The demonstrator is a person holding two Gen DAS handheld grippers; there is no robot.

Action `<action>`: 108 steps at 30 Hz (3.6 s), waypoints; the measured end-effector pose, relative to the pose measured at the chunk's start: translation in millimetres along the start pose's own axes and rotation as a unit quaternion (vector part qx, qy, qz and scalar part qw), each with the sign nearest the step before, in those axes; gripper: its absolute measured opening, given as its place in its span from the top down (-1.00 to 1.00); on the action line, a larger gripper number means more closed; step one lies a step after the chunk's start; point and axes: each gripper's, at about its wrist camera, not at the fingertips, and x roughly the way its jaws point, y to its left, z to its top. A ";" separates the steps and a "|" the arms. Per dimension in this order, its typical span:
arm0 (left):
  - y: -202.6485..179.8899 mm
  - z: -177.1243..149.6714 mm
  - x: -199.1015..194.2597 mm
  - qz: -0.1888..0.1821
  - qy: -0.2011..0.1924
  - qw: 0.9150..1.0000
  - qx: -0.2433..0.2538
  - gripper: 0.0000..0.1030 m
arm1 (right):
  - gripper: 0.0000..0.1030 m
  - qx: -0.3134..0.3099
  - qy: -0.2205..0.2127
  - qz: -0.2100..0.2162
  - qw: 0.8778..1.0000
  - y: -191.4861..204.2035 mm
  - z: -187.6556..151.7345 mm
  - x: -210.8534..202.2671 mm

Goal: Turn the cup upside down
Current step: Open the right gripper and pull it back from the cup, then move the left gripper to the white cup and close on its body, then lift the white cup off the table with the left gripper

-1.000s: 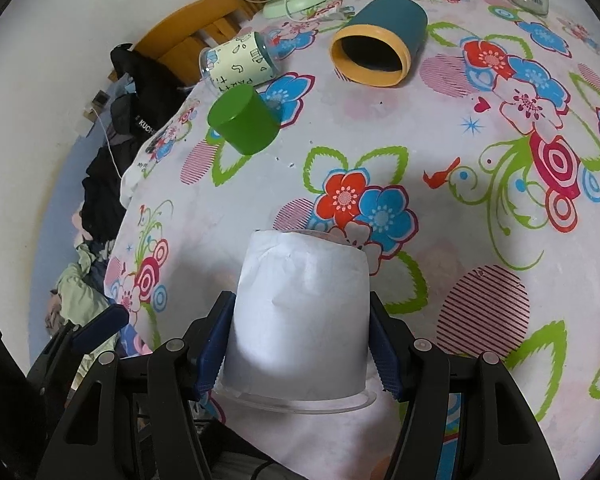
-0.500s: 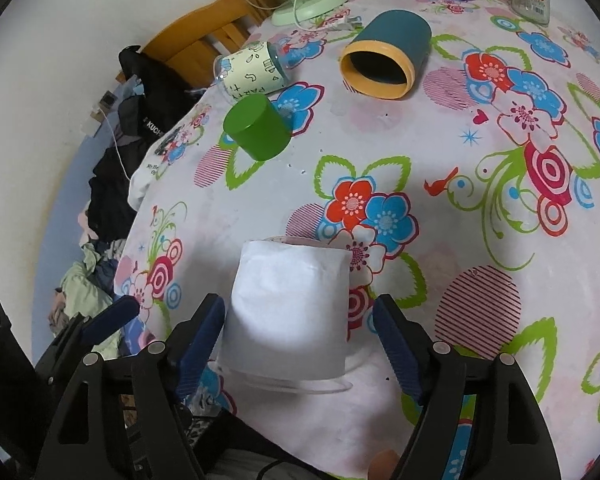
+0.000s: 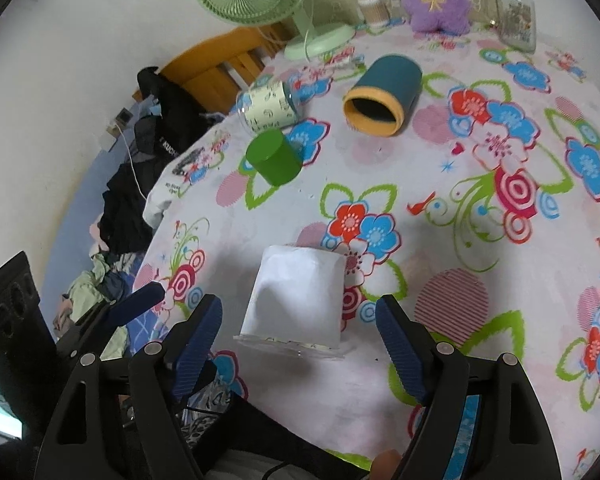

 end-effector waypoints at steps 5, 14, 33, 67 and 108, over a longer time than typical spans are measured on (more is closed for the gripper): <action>-5.6 6.7 -2.6 -0.003 -0.005 1.000 0.007 -1.00 | -0.59 -0.003 -0.015 0.003 1.000 -1.4 -1.0 -12.4; -14.8 24.6 0.1 -0.015 -0.008 1.000 -0.002 -1.00 | -0.60 0.013 -0.045 0.008 0.999 -17.2 -0.1 -31.1; -1.7 45.0 45.3 -0.006 0.042 0.997 -0.067 -1.00 | -0.69 0.074 -0.073 0.023 0.994 -81.3 -11.0 -46.3; 23.7 50.1 93.2 0.005 0.174 0.985 -0.012 -1.00 | -0.69 0.086 -0.057 0.029 0.994 -87.2 -14.3 -28.7; 27.3 64.6 58.7 0.023 0.005 0.998 -0.053 -0.29 | -0.69 0.073 -0.049 0.028 0.996 -79.2 -15.5 -20.9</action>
